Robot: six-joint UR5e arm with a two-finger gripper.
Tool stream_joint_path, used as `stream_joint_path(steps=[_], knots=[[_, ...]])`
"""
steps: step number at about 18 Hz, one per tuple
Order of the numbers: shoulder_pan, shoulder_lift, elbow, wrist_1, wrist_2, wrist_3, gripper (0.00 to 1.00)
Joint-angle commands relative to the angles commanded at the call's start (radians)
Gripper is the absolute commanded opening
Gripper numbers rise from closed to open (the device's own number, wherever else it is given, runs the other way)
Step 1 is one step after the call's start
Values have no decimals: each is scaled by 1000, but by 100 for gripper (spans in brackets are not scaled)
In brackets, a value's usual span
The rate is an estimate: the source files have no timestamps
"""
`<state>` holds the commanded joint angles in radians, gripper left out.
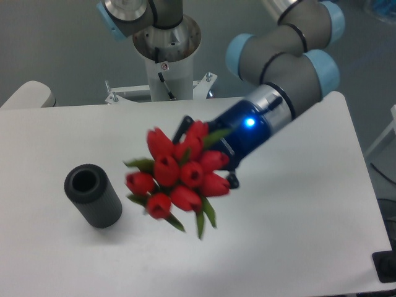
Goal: Pick up the flowers from the vase
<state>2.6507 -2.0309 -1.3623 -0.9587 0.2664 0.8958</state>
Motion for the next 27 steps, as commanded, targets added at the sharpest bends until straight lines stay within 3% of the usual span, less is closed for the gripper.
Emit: stream_joint_path(steps=[3, 7, 17, 18, 22, 27], knots=[[12, -20, 38, -2, 146, 6, 0], [14, -31, 55, -3, 226, 11, 0], [8, -22, 43, -20, 493, 89, 0], [3, -19, 35, -28, 535, 124, 0], [-21, -8, 45, -156, 753, 270, 0], [-49, -8, 42, -173, 899, 296, 0]])
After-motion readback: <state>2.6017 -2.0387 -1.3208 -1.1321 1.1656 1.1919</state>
